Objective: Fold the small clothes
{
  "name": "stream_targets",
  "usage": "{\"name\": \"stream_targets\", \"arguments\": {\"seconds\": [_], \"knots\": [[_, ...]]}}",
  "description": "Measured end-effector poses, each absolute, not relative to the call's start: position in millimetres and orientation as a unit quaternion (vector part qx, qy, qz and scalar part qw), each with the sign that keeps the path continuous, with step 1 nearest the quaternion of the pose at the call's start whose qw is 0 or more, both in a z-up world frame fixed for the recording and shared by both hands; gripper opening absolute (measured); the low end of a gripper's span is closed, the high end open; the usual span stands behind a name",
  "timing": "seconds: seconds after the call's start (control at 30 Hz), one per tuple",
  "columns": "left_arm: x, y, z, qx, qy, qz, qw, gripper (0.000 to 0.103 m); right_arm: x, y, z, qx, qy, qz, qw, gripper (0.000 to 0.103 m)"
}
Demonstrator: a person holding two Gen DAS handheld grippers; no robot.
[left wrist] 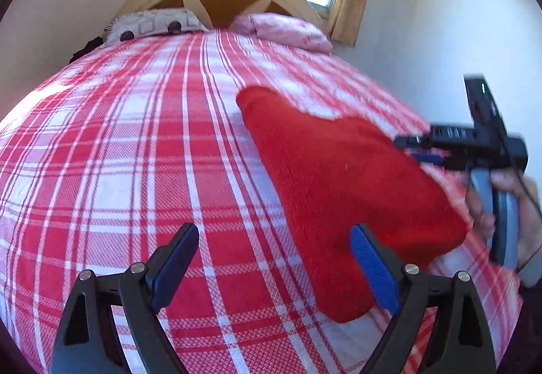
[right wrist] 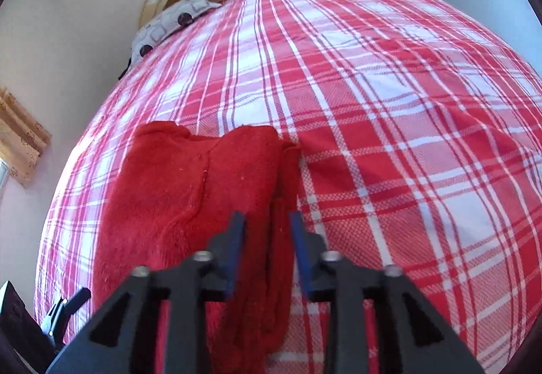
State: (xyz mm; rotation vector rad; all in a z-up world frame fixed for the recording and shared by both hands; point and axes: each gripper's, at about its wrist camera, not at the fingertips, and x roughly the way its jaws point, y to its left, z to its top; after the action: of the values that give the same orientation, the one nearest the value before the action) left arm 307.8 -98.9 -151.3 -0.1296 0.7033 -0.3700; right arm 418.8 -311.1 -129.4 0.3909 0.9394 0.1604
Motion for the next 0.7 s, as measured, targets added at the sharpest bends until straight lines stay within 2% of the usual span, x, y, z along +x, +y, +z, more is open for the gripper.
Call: {"name": "stream_targets", "arguments": {"seconds": [0.03, 0.43, 0.7], "knots": [[309, -96, -148, -0.069, 0.338, -0.177, 0.922, 0.092, 414, -315, -128, 0.193, 0.444, 0.081, 0.871, 0.066], [365, -127, -153, -0.036, 0.367, -0.174, 0.913, 0.091, 409, -316, -149, 0.222, 0.46, 0.105, 0.853, 0.066], [393, -137, -172, -0.062, 0.404, -0.204, 0.89, 0.091, 420, -317, -159, 0.24, 0.468, 0.126, 0.841, 0.066]]}}
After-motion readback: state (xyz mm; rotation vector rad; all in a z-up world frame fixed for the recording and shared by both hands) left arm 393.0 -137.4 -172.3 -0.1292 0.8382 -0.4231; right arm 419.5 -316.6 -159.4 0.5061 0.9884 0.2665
